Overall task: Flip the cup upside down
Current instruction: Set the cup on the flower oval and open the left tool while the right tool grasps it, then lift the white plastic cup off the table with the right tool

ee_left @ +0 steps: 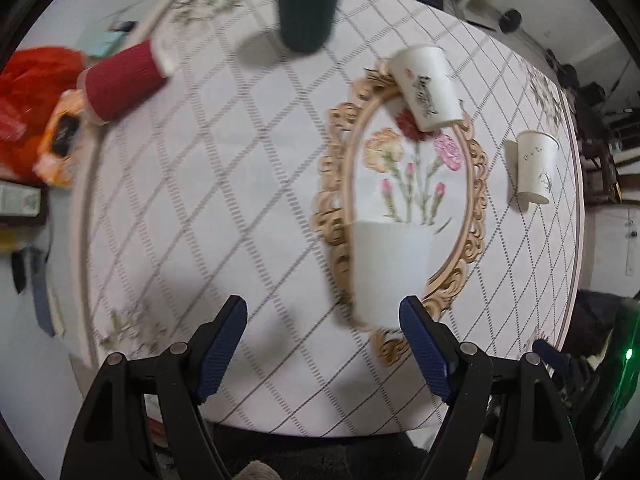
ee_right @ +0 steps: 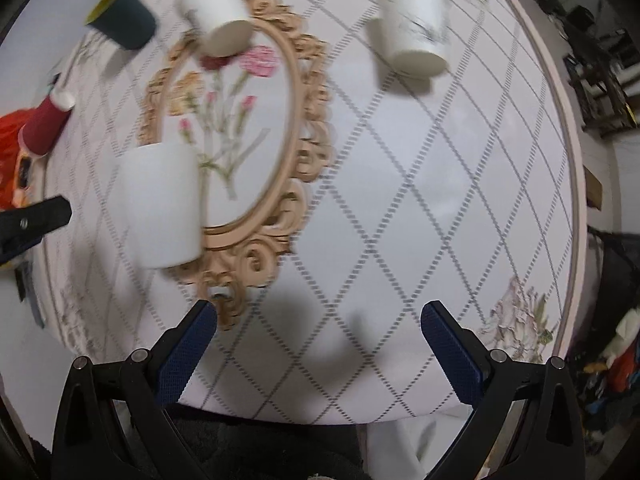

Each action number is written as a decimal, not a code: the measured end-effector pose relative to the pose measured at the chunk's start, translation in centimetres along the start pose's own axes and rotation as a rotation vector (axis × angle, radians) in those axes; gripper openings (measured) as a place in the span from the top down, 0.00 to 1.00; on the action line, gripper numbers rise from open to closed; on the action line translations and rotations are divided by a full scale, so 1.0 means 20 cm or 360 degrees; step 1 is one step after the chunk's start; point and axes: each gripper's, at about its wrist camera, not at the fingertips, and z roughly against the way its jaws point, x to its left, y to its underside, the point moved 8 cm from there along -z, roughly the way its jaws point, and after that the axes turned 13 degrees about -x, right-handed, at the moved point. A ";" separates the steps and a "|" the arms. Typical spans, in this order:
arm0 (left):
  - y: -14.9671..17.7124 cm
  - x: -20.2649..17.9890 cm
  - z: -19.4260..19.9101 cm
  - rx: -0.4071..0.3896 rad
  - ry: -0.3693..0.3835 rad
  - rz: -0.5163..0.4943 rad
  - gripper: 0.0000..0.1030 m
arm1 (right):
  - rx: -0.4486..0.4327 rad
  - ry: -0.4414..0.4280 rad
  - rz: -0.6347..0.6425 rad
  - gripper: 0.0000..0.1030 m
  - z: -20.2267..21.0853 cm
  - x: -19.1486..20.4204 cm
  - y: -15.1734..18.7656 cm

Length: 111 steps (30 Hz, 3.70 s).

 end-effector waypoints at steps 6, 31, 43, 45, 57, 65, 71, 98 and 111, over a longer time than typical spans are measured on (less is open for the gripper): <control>0.12 0.19 0.06 -0.0030 -0.0063 0.0053 0.25 | -0.0025 -0.0048 0.0082 0.00 0.00 0.26 -0.05; 0.29 0.53 -0.29 0.0056 -0.0162 0.0014 0.25 | 0.0046 -0.0008 -0.0230 0.30 -0.36 0.49 -0.27; 0.26 0.57 -0.30 0.0060 -0.0146 -0.0008 0.25 | 0.0073 0.0033 -0.0228 0.28 -0.37 0.53 -0.27; 0.25 0.57 -0.30 0.0057 -0.0144 -0.0014 0.25 | 0.0088 0.0023 -0.0252 0.26 -0.38 0.51 -0.26; 0.22 0.52 -0.29 -0.0002 -0.0146 -0.0046 0.25 | -0.0025 0.0030 0.0209 0.09 0.01 0.54 -0.34; 0.27 0.47 -0.39 0.0042 -0.0195 0.0083 0.25 | -0.0217 0.0548 0.2614 0.07 0.14 0.75 -0.11; 0.27 0.43 -0.42 0.0024 -0.0247 0.0209 0.24 | -0.0181 0.0633 0.4071 0.08 -0.07 0.61 0.15; 0.27 0.45 -0.53 0.0031 -0.0356 0.0322 0.24 | -0.0079 0.0490 0.5197 0.17 -0.58 0.56 -0.01; 0.22 0.42 -0.53 0.0034 -0.0360 0.0295 0.24 | -0.0127 0.0416 0.5092 0.26 -0.60 0.62 0.00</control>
